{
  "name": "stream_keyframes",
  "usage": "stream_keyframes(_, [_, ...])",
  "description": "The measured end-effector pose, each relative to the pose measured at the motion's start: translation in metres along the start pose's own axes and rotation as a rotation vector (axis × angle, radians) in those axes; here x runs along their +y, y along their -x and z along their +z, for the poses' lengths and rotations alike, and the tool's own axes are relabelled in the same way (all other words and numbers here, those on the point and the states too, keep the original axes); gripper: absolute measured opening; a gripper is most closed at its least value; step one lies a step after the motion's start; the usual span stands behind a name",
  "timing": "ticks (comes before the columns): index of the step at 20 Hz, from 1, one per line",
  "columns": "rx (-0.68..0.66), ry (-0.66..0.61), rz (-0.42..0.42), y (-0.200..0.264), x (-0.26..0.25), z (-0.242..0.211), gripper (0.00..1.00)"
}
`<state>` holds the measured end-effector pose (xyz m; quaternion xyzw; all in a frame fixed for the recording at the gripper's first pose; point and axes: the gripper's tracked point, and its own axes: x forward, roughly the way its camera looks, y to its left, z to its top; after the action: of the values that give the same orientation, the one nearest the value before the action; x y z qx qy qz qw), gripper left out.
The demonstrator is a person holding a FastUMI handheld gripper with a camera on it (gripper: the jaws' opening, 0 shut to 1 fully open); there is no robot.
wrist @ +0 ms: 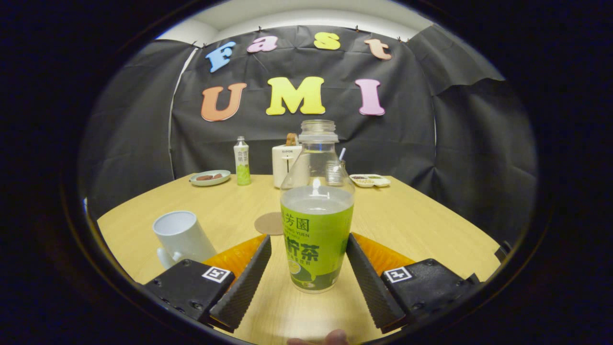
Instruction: Take the bottle from table, then pour the juice into the cup, finally place the bottle on the coaster
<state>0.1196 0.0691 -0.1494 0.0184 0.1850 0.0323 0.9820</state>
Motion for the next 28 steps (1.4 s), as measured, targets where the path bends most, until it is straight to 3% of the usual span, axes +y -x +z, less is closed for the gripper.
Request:
stream_keyframes(8, [0.015,-0.089,-0.009,-0.015,0.000,0.001,0.99])
stream_keyframes(14, [0.028,-0.099,0.000,-0.007,0.005,0.001,0.83])
stream_keyframes(22, [0.003,0.100,-0.001,0.015,0.016,0.034,0.75])
stream_keyframes(28, [-0.006,0.394,-0.049,0.017,0.018,0.058,0.75])
